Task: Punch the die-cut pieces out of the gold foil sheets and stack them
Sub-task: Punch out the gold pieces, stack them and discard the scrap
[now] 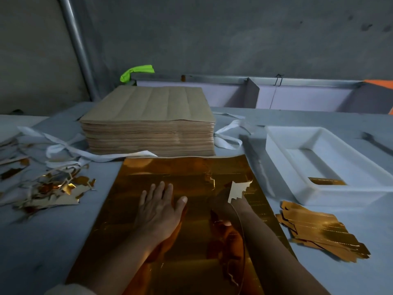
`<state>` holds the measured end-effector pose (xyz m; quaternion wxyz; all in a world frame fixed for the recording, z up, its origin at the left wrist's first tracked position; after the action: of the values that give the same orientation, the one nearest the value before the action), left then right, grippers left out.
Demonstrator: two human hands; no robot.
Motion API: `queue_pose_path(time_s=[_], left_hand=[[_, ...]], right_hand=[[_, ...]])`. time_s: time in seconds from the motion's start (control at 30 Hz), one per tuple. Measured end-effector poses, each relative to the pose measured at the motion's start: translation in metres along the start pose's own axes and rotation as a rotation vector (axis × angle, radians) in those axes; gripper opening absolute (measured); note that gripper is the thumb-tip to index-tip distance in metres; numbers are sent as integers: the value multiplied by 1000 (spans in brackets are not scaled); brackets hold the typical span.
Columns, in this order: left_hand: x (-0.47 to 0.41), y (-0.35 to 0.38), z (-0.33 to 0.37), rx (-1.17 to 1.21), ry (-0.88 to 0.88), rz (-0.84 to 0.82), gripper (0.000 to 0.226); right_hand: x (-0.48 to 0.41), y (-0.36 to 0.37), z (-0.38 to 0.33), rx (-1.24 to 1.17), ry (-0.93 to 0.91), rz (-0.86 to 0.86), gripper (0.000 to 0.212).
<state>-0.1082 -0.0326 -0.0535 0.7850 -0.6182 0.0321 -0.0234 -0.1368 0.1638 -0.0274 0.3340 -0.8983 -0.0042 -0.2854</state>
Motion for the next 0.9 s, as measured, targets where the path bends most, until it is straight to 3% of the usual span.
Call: queue_pose_path(time_s=[0.1, 0.23, 0.3, 0.33, 0.4, 0.5, 0.57, 0.7, 0.83, 0.9], left_hand=[[0, 1, 0, 0, 2, 20, 79], [0, 1, -1, 19, -2, 37, 77], [0, 0, -1, 28, -5, 39, 77], [1, 0, 0, 29, -5, 41, 77], [2, -1, 1, 18, -6, 42, 77], [2, -1, 1, -6, -9, 46, 77], [1, -1, 2, -22, -14, 55, 77], [-1, 2, 2, -50, -23, 65, 79], [-1, 3, 1, -57, -25, 75, 79], [-1, 3, 1, -56, -23, 84, 79]], right_hand=[[-1, -6, 4, -1, 42, 88, 14], [6, -6, 0, 20, 92, 66, 24], [13, -9, -8, -6, 57, 62, 8], [10, -10, -11, 4, 33, 52, 19], [10, -13, -15, -51, 17, 71, 17], [-1, -13, -16, -330, 89, 77, 22], [-8, -14, -16, -291, 124, 106, 23], [-12, -5, -28, -291, 89, 157, 54], [-15, 4, -40, -171, 40, 139, 56], [-18, 3, -44, -199, 34, 113, 46]])
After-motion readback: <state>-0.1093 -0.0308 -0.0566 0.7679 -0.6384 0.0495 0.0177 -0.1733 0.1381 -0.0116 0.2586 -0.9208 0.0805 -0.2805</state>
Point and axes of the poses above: each hand's wrist, its own x-axis away from the middle knuckle, its own y-axis out of the palm, z = x × y, the point moved 3 cm from there along -x, towards the middle knuckle, and after that the axes turned 12 degrees about y, right-handed, at the moved point
